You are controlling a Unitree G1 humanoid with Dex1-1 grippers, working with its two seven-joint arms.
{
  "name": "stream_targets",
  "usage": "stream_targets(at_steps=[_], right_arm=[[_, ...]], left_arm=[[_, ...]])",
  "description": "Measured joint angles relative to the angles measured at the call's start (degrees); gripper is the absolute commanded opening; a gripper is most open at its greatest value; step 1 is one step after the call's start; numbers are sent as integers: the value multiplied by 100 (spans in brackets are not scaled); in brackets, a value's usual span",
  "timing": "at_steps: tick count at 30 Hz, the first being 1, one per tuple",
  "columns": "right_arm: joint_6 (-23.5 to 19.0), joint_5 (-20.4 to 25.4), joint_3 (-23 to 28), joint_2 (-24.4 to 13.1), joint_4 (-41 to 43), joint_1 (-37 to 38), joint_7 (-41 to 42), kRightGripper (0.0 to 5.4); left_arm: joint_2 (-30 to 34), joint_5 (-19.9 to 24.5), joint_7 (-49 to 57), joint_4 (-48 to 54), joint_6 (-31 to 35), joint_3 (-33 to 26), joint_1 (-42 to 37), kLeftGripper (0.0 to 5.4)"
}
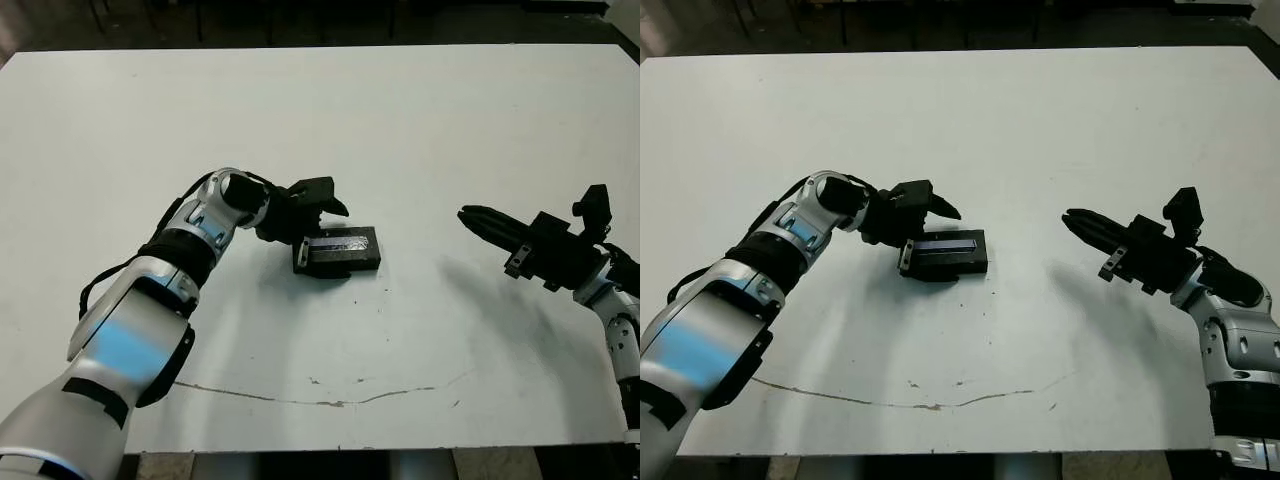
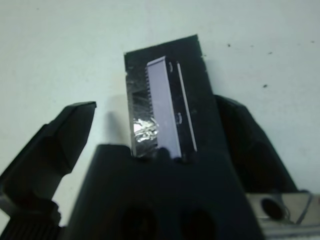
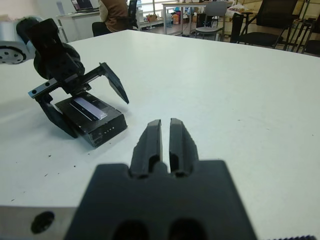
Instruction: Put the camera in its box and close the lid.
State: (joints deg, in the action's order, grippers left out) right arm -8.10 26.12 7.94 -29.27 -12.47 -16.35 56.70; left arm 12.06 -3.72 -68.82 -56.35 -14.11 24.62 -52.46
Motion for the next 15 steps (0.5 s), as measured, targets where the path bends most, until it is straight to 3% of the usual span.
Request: stream_targets(at_steps=[15], right_arm=[[-7, -32, -41, 10, -37, -65, -1, 0]], left_arm=[[1906, 459, -589, 1935, 436, -583, 1323, 539]])
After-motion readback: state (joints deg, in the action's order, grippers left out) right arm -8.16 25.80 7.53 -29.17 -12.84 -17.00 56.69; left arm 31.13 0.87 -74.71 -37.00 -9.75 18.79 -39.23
